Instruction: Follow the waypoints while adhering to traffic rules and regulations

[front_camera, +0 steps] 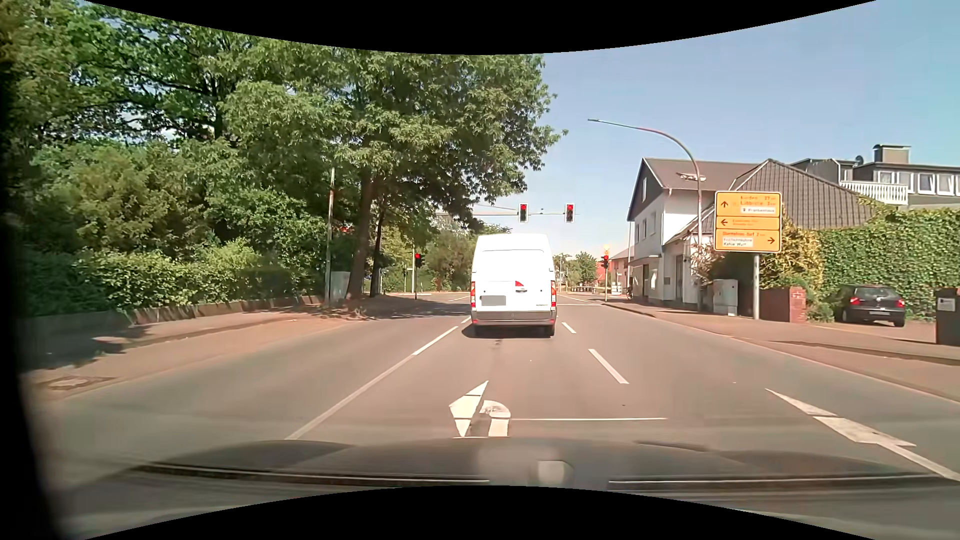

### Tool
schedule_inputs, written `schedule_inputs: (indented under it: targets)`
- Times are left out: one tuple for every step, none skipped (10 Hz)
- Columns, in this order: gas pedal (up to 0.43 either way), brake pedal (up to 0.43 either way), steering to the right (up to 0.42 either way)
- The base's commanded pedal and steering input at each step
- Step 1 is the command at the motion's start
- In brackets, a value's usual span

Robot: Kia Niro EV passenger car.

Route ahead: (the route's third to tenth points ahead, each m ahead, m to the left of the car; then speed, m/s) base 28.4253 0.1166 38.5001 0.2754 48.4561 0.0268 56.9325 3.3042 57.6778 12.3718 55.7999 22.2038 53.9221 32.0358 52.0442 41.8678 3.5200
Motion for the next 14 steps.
schedule_inputs:
  targets:
    - [0.000,0.006,0.016]
    - [0.000,0.006,0.020]
    - [0.000,0.006,0.022]
    - [0.000,0.006,0.021]
    - [0.000,0.006,0.020]
    - [0.000,0.006,0.020]
    - [0.000,0.006,0.019]
    - [0.000,0.006,0.018]
    - [0.000,0.006,0.017]
    - [0.000,0.006,0.016]
    - [0.000,0.006,0.016]
    - [0.000,0.006,0.015]
    - [0.000,0.006,0.013]
    - [0.000,0.006,0.012]
